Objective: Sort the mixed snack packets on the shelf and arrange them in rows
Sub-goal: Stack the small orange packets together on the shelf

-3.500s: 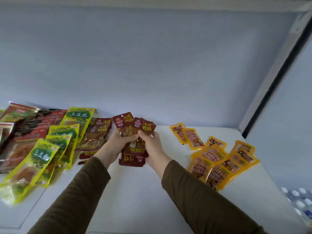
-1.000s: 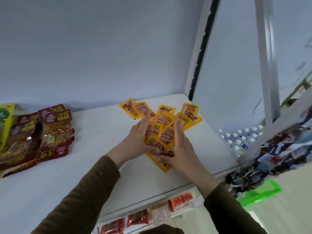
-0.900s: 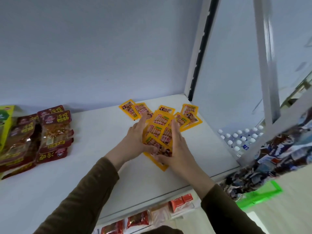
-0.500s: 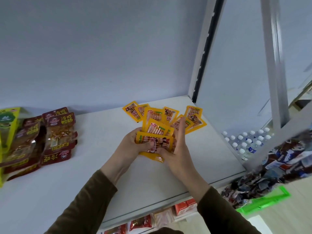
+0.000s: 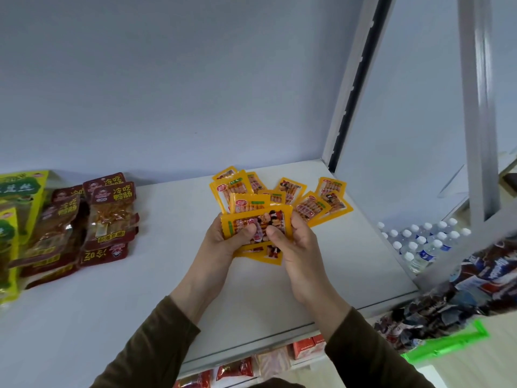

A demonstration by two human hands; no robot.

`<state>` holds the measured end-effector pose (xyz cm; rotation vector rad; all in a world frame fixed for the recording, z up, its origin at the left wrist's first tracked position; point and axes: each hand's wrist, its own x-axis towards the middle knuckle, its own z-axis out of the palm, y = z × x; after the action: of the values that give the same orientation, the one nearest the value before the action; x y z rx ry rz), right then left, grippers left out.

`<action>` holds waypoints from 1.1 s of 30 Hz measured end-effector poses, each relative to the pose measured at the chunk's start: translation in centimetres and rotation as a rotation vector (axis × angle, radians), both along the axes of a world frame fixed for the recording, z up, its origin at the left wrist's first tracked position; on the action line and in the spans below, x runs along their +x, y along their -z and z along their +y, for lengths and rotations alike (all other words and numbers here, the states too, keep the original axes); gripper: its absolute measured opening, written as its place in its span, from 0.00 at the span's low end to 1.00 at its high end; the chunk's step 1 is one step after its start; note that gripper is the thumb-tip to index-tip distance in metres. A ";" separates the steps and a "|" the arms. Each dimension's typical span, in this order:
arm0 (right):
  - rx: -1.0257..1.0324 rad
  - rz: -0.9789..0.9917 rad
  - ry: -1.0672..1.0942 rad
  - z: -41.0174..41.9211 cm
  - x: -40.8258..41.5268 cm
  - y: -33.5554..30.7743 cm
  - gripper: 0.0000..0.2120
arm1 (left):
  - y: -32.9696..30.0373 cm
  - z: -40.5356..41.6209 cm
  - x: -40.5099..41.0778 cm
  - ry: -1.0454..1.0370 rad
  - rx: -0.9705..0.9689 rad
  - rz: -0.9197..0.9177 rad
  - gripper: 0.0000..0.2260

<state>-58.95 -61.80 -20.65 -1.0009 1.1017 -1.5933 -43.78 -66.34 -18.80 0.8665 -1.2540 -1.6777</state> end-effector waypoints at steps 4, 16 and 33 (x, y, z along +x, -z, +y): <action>-0.014 -0.060 -0.027 -0.1 0.9 -0.4 0.19 | -0.2 0.4 0.6 -0.038 -0.026 0.108 0.23; 0.004 0.205 -0.182 -0.5 2.7 -1.5 0.30 | 0.4 1.7 3.1 -0.021 0.057 0.261 0.21; 0.193 1.015 0.130 -6.7 -5.5 -2.9 0.19 | 1.4 1.3 5.7 -0.213 0.213 0.319 0.19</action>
<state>-64.42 -68.46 -17.73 -1.6855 1.9715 -0.9939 -38.09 -65.02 -20.22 0.7884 -0.7519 -1.7147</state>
